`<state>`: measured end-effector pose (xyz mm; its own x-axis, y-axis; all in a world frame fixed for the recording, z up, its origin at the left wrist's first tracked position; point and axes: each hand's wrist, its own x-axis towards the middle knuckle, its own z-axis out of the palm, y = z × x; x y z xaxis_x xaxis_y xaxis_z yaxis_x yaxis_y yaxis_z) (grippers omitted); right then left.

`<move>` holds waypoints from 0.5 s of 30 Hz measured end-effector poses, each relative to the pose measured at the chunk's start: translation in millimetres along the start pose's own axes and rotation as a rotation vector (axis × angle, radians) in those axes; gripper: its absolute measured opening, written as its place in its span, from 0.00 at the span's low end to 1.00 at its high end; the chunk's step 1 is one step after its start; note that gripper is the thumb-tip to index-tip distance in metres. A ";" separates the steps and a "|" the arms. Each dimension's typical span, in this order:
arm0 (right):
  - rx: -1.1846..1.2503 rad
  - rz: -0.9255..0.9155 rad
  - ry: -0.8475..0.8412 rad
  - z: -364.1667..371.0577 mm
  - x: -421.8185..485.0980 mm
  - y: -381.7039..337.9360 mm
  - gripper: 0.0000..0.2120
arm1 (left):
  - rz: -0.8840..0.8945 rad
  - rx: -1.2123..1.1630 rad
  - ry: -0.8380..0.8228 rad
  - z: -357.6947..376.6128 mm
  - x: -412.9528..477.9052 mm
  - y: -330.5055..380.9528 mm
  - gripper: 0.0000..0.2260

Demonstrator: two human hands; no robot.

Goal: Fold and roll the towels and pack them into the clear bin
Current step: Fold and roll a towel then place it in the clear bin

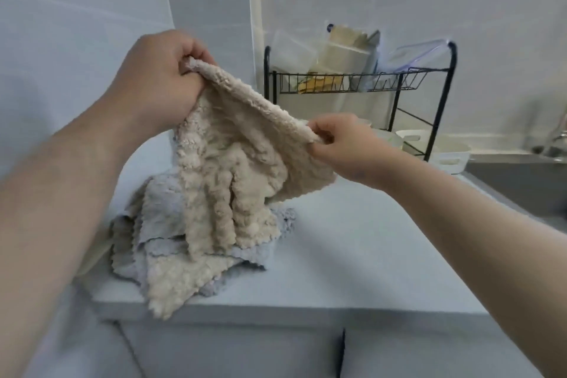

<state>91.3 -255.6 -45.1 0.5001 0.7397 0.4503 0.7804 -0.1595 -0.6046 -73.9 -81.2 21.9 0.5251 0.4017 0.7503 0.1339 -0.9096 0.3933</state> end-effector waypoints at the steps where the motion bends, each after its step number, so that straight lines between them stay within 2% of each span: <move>1: -0.026 0.026 0.024 -12.7 -13.4 -7.1 0.06 | 0.021 -0.012 -0.006 -7.4 -2.7 10.0 0.11; 8: -0.204 0.236 0.060 -106.9 -85.5 -11.4 0.04 | 0.076 -0.109 -0.155 -32.8 -8.6 70.6 0.10; 11: -0.251 0.261 0.108 -133.3 -98.4 -1.5 0.08 | 0.103 -0.097 -0.242 -14.2 -2.5 79.8 0.08; 15: -0.251 0.310 0.205 -151.4 -88.9 34.3 0.07 | 0.139 -0.042 -0.349 34.9 15.2 81.7 0.07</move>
<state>130.5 -425.8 -6.4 0.7689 0.4910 0.4094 0.6363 -0.5256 -0.5647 -25.6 -153.2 46.9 0.7915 0.2075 0.5749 0.0101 -0.9449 0.3271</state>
